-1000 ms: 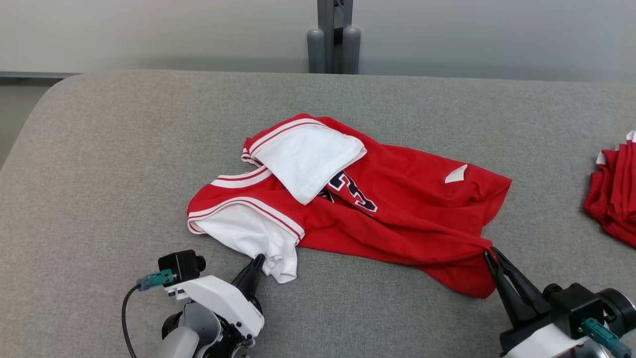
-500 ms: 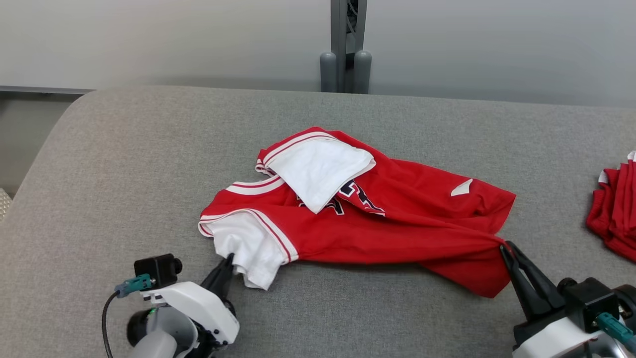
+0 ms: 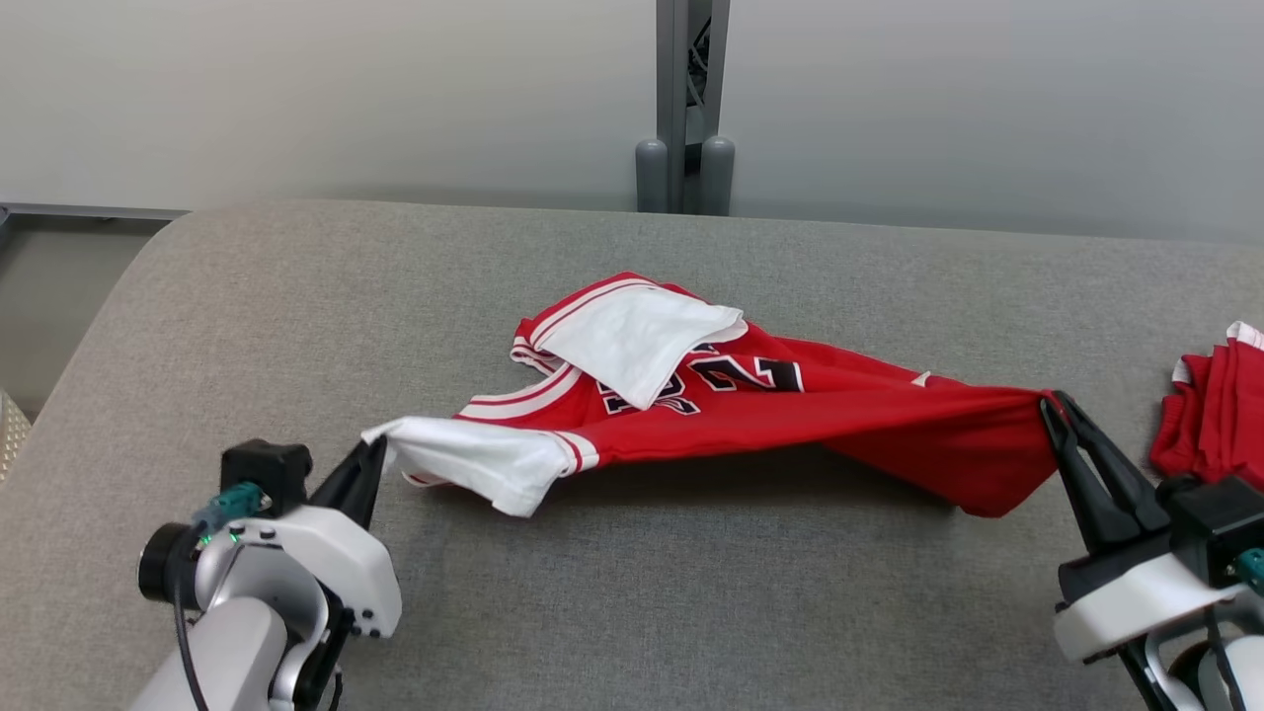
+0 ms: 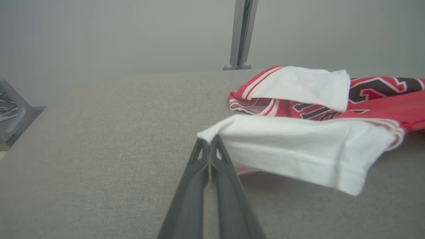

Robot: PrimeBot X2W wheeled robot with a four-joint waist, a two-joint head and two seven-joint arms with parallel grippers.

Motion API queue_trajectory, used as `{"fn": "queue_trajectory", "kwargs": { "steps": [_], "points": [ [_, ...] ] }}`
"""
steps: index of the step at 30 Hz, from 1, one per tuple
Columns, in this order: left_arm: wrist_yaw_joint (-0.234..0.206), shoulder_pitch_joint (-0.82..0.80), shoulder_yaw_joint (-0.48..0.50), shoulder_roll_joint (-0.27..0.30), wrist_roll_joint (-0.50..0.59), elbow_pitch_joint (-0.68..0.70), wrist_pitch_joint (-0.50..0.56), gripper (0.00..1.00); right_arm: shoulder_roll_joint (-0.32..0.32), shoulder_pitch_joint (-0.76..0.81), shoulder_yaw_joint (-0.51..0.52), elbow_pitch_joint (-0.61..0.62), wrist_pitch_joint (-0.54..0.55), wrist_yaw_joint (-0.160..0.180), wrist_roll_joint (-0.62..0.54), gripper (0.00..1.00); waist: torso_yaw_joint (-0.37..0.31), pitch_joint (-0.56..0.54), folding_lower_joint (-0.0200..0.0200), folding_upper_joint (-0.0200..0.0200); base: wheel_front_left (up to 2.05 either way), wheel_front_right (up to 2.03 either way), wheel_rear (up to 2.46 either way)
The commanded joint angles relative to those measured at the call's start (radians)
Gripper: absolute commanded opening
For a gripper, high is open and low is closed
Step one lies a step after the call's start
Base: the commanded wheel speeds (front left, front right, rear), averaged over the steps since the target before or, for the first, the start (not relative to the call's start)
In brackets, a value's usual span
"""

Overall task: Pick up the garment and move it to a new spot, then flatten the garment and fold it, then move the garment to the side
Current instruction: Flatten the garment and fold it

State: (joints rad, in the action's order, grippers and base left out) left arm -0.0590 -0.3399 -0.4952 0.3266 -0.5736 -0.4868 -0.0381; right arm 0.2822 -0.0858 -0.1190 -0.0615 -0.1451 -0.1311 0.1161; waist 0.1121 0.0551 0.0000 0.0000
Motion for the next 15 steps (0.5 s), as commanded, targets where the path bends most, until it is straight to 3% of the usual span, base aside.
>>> {"fn": "queue_trajectory", "kwargs": {
  "steps": [1,6,10,15],
  "points": [
    [-0.009,-0.017,0.008,0.001,-0.003,0.010,-0.006,0.00,0.007,-0.014,0.005,0.006,0.003,0.001,-0.003,0.00,-0.002,-0.003,0.0000,0.0000,0.00,0.00,0.00],
    [-0.020,-0.048,0.060,-0.011,-0.052,0.075,-0.022,0.00,0.026,-0.073,0.007,0.014,0.011,0.001,-0.024,0.00,-0.012,-0.015,0.0000,0.0000,0.00,0.00,0.00],
    [-0.008,-0.119,0.098,-0.037,-0.107,0.132,-0.001,0.00,0.054,-0.192,-0.023,0.019,0.033,0.001,-0.013,0.00,-0.030,-0.025,0.0000,0.0000,0.00,0.00,0.00],
    [-0.032,-0.239,0.147,-0.073,-0.152,0.156,0.011,0.00,0.105,-0.364,-0.082,-0.004,0.067,0.001,0.000,0.00,-0.047,-0.043,0.0000,0.0000,0.00,0.00,0.00]
  ]
}}
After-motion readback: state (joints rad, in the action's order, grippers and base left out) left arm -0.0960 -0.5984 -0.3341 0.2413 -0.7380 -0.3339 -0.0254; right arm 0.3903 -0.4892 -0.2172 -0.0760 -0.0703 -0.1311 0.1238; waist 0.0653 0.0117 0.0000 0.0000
